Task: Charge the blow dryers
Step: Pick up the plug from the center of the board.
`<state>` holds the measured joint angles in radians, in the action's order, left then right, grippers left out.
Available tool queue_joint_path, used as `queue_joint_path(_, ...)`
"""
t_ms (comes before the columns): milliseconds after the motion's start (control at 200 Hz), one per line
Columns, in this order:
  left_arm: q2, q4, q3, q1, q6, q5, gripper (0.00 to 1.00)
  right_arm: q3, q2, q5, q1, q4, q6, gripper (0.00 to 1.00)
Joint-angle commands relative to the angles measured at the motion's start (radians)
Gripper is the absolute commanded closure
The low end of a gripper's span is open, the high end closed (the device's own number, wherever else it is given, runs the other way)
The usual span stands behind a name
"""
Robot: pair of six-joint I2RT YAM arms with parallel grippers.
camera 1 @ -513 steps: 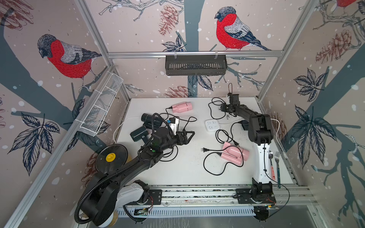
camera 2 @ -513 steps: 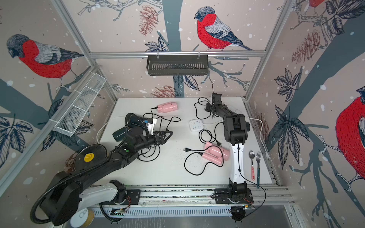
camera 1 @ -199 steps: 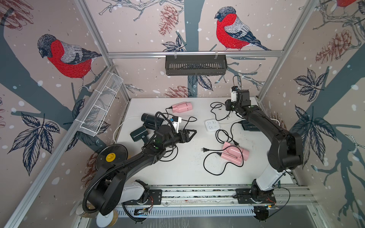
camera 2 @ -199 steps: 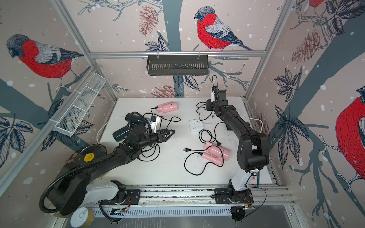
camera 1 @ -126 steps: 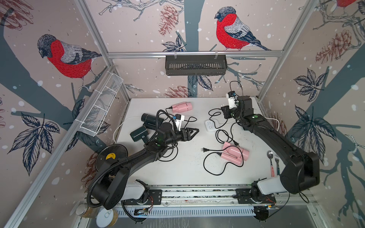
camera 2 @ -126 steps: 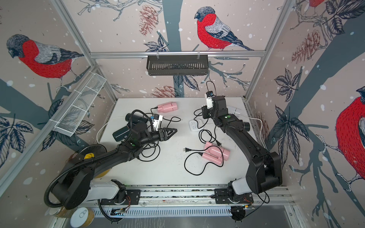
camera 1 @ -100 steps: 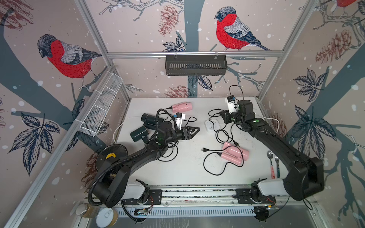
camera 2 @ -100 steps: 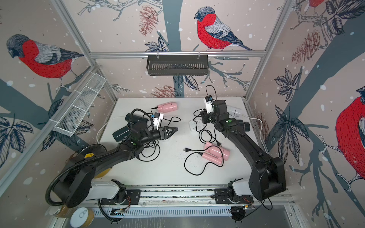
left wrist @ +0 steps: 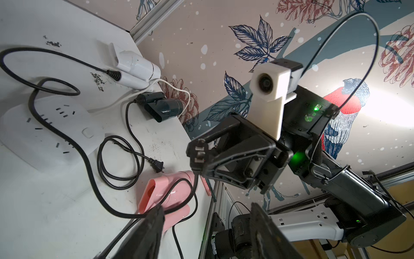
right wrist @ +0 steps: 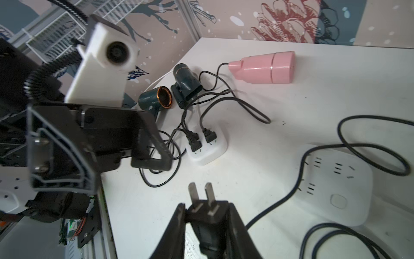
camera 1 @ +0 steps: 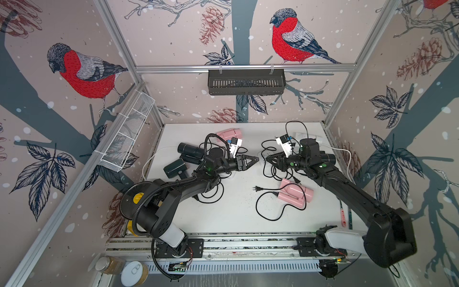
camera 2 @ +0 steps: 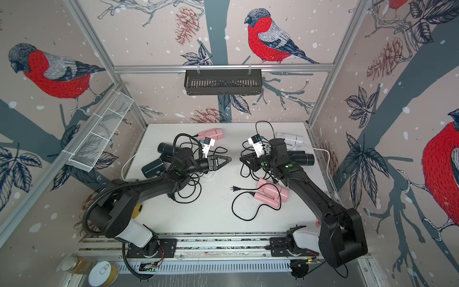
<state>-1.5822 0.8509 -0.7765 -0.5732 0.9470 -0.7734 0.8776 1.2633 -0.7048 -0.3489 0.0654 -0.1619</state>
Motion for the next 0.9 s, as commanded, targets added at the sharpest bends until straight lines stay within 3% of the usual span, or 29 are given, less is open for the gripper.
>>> queue_joint_path(0,-0.037,0.159,-0.017,-0.008,0.071,-0.044,0.39,-0.009,-0.005,-0.087,-0.013,-0.041,-0.015,0.83)
queue_joint_path(190,-0.094,0.223,-0.043,-0.029,0.127,-0.069,0.4,-0.015,-0.005,-0.061,-0.038,-0.013,0.001,0.82)
queue_joint_path(545,-0.112,0.139,-0.07,-0.049,0.098,-0.049,0.54,-0.012,-0.026,0.012,-0.08,0.023,0.027,0.81)
queue_joint_path(896,-0.109,0.088,-0.08,-0.053,0.075,-0.026,0.8,-0.009,-0.03,0.034,-0.092,0.03,0.032,0.74)
